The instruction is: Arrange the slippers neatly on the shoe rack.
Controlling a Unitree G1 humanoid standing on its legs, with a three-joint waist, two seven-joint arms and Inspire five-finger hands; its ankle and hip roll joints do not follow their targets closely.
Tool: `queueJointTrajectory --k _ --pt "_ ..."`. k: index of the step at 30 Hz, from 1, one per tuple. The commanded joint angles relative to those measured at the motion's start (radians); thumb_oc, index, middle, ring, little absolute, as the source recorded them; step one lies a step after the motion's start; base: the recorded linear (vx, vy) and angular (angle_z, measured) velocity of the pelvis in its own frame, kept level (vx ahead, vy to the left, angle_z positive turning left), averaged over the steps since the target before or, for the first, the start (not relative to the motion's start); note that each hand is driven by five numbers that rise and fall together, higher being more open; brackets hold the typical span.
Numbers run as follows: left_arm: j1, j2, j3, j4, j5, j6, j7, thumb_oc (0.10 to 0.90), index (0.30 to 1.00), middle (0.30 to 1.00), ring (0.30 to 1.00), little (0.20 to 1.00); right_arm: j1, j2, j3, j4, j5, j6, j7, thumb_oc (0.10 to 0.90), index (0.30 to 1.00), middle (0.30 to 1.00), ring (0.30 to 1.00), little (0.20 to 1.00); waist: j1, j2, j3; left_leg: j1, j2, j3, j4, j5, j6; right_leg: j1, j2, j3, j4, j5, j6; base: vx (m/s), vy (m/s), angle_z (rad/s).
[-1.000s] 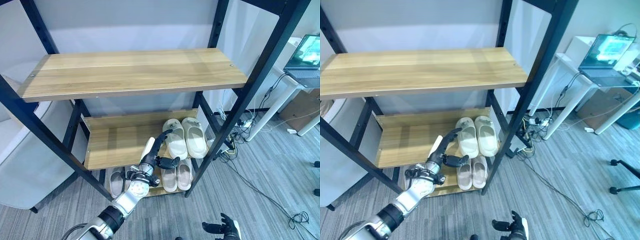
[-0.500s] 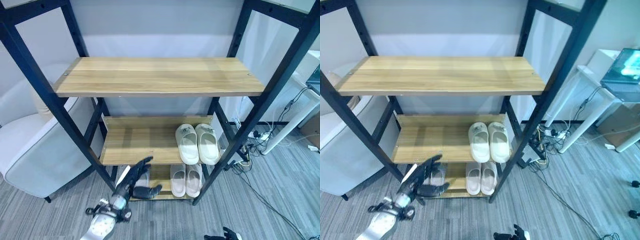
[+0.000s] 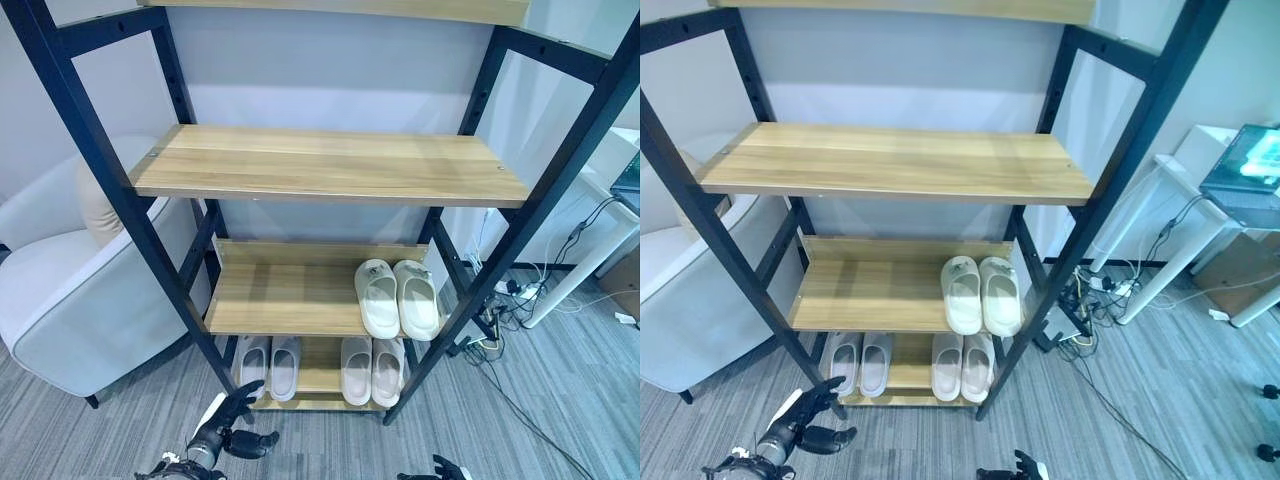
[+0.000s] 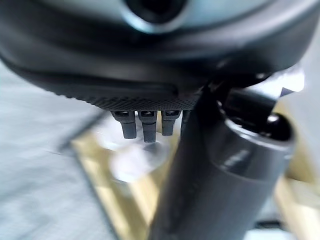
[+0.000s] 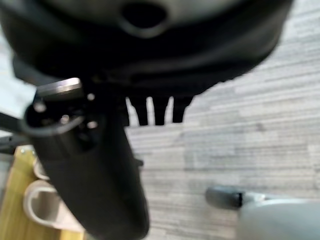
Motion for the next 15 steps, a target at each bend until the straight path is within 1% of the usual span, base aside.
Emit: queueJointTrajectory --k 1,2,4,6,8,9,10,13,15 --pt "-0.101 -0.037 0.063 0.118 0.071 -0.034 0.086 0.800 0.900 0.900 0.900 0.900 -0.021 -0.017 0.035 -0.018 0.001 -0.063 0.002 0.800 0.900 0.900 0.900 0.900 0.008 -0.021 -0.035 -0.038 -0.018 -0.067 0.003 -0.035 -0.027 -0.060 -0.034 -0.107 0.019 0.021 0.087 0.00 0.000 0.00" --pt "-0.132 -0.073 0.074 0.239 0.093 -0.017 0.101 0.800 0.900 0.900 0.900 0.900 -0.017 -0.015 0.036 -0.020 0.009 -0.066 0.011 0.800 0.900 0.900 0.900 0.900 0.003 -0.021 -0.035 -0.037 -0.019 -0.067 0.003 -0.035 -0.027 -0.061 -0.035 -0.108 0.018 0.020 0.086 0.00 0.000 0.00" --pt "-0.176 -0.101 0.093 0.392 0.153 -0.003 0.124 0.800 0.900 0.900 0.900 0.900 -0.006 -0.016 0.029 -0.014 0.027 -0.071 0.026 0.800 0.900 0.900 0.900 0.900 -0.007 -0.021 -0.036 -0.035 -0.020 -0.067 0.003 -0.036 -0.028 -0.059 -0.034 -0.109 0.019 0.018 0.084 0.00 0.000 0.00" --pt "-0.202 -0.131 0.123 0.523 0.168 0.021 0.130 0.800 0.900 0.900 0.900 0.900 -0.006 -0.019 0.014 -0.004 0.057 -0.075 0.046 0.800 0.900 0.900 0.900 0.900 -0.012 -0.021 -0.038 -0.032 -0.019 -0.065 0.003 -0.038 -0.029 -0.058 -0.034 -0.109 0.019 0.015 0.083 0.01 0.004 0.02" --pt "-0.207 -0.139 0.171 0.645 0.193 0.064 0.149 0.800 0.900 0.900 0.900 0.900 -0.019 -0.041 0.001 0.008 0.042 -0.073 0.036 0.800 0.900 0.900 0.900 0.900 -0.013 -0.022 -0.045 -0.027 -0.019 -0.063 0.003 -0.043 -0.030 -0.054 -0.033 -0.109 0.017 0.012 0.081 0.02 0.006 0.08" --pt "-0.207 -0.140 0.171 0.645 0.193 0.063 0.149 0.800 0.900 0.900 0.900 0.900 -0.019 -0.042 0.001 0.008 0.042 -0.073 0.036 0.800 0.900 0.900 0.900 0.900 -0.013 -0.022 -0.044 -0.027 -0.019 -0.064 0.003 -0.043 -0.030 -0.054 -0.033 -0.109 0.017 0.012 0.081 0.03 0.007 0.08" --pt "-0.207 -0.139 0.189 0.707 0.237 0.094 0.177 0.800 0.900 0.900 0.900 0.900 -0.040 -0.044 -0.008 0.013 0.055 -0.069 0.043 0.800 0.900 0.900 0.900 0.900 -0.010 -0.022 -0.050 -0.023 -0.017 -0.060 0.003 -0.045 -0.031 -0.052 -0.032 -0.107 0.015 0.011 0.080 0.03 0.004 0.03" --pt "-0.211 -0.147 0.239 0.712 0.179 0.099 0.176 0.800 0.900 0.900 0.900 0.900 -0.052 -0.032 -0.020 0.026 0.110 -0.069 0.062 0.800 0.900 0.900 0.900 0.900 -0.006 -0.023 -0.056 -0.021 -0.016 -0.058 0.003 -0.046 -0.031 -0.053 -0.032 -0.106 0.013 0.010 0.079 0.01 0.001 0.00" --pt "-0.212 -0.154 0.244 0.707 0.163 0.094 0.174 0.800 0.900 0.900 0.900 0.900 -0.053 -0.025 -0.021 0.027 0.133 -0.068 0.074 0.800 0.900 0.900 0.900 0.900 -0.006 -0.022 -0.057 -0.021 -0.015 -0.058 0.003 -0.045 -0.031 -0.053 -0.032 -0.105 0.012 0.010 0.079 0.00 0.000 0.00"
